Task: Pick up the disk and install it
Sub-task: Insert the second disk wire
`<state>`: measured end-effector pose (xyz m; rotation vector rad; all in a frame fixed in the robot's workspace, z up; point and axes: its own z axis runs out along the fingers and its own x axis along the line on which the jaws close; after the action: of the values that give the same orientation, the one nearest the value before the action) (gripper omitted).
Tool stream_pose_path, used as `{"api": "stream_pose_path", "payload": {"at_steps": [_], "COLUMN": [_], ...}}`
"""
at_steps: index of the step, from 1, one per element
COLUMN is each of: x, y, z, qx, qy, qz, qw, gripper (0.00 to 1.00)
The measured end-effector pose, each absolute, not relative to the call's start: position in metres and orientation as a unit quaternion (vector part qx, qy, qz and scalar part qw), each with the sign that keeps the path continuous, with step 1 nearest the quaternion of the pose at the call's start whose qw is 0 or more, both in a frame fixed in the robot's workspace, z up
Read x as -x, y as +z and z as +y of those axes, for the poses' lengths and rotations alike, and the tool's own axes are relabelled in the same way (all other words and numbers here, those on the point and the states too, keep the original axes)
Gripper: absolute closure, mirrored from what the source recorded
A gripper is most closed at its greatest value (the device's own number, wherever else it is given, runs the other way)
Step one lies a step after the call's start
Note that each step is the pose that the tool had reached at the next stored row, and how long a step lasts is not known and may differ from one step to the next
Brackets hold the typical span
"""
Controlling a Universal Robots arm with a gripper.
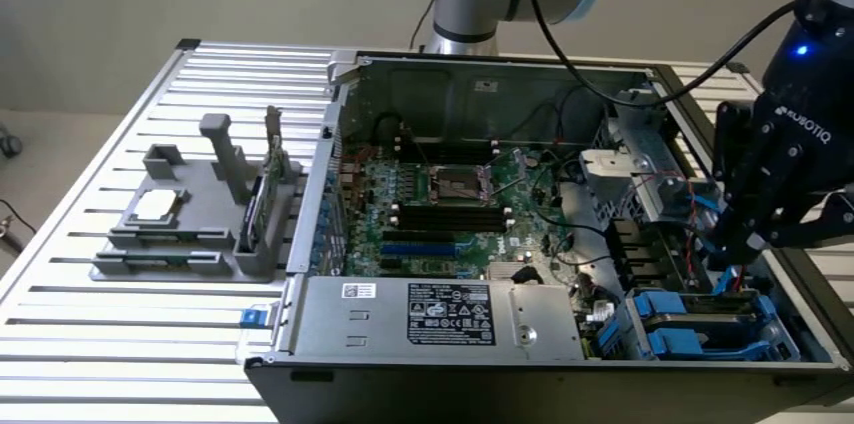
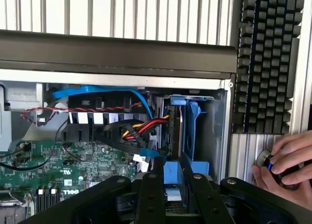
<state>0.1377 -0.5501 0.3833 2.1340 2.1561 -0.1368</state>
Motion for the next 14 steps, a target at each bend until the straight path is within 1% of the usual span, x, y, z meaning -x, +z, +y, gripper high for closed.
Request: {"api": "stream_pose_path", "payload": {"at_steps": [14], "x": [-0.136], "y": [0.369], "z": [-0.542], "qx": [-0.731], "qy": [-0.047], "qz": [0.679], "qw": [0.05], "gripper": [0.73]}}
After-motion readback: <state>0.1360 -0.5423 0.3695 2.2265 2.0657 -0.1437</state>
